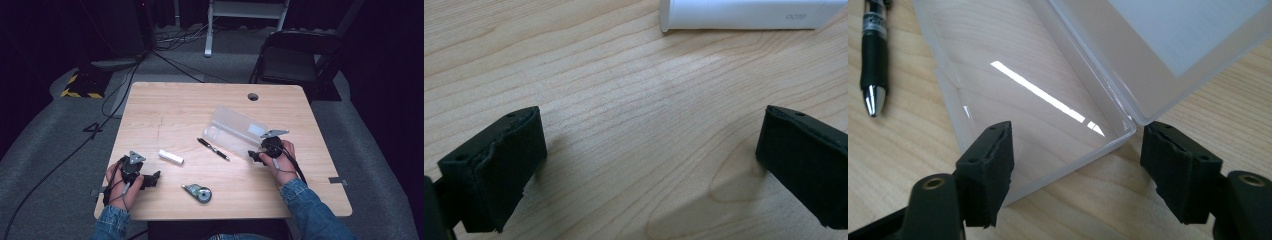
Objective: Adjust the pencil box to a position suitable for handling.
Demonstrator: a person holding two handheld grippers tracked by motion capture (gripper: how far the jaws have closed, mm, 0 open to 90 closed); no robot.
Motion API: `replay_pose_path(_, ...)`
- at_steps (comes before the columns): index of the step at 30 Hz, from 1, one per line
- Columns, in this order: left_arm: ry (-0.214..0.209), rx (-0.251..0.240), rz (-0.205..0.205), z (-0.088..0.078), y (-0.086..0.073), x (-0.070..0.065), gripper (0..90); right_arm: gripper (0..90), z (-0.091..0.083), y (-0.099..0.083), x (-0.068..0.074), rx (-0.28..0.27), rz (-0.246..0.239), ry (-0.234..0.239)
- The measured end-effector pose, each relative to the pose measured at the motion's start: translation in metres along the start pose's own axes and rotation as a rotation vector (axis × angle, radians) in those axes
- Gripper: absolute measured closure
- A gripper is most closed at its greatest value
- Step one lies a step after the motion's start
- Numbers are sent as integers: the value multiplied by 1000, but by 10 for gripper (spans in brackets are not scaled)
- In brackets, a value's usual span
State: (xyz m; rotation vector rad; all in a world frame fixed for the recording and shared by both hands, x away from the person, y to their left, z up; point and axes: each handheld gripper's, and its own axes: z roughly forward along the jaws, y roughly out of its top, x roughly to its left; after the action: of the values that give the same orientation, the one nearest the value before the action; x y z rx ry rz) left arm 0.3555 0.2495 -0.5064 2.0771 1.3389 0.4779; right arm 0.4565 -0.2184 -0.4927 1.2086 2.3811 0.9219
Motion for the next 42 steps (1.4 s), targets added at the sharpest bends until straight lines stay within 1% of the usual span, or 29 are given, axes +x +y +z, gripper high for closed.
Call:
replay_pose_path(4, -1, -1, 6, 1, 1, 1, 1, 308, -6, -3, 1, 30, -34, 17)
replay_pose_path(6, -3, -1, 7, 1, 1, 1, 0, 311, -9, -4, 2, 37, -55, 29)
replay_pose_path(7, -3, -2, 7, 1, 1, 1, 1, 329, -10, -6, 2, 39, -68, 37)
replay_pose_path(8, -3, -2, 7, 1, 1, 1, 1, 367, -13, -8, 2, 38, -78, 52)
replay_pose_path(10, -3, -2, 7, 1, 1, 1, 0, 366, -15, -11, 2, 37, -92, 63)
replay_pose_path(11, -2, -2, 7, 1, 1, 1, 1, 366, -18, -12, 1, 42, -106, 75)
replay_pose_path(13, -2, -2, 7, 1, 1, 1, 1, 366, -21, -15, 1, 49, -116, 85)
replay_pose_path(16, -2, -2, 7, 1, 1, 1, 0, 365, -27, -20, -1, 58, -150, 108)
replay_pose_path(19, -3, -2, 7, 1, 1, 1, 1, 364, -31, -25, -2, 63, -157, 116)
replay_pose_path(22, -2, -2, 6, 1, 1, 1, 1, 365, -35, -28, -4, 71, -176, 126)
replay_pose_path(25, -2, -2, 7, 1, 1, 1, 0, 365, -39, -31, -5, 78, -185, 134)
replay_pose_path(29, -1, -2, 8, 1, 1, 1, 1, 365, -43, -34, -6, 91, -211, 149)
replay_pose_path(32, -1, -2, 8, 1, 1, 1, 2, 365, -46, -37, -8, 100, -243, 165)
replay_pose_path(35, -2, -2, 8, 1, 1, 1, 2, 364, -49, -38, -9, 108, -242, 167)
replay_pose_path(42, -3, 0, 5, 1, 1, 1, 2, 307, -54, -40, -8, 93, -202, 157)
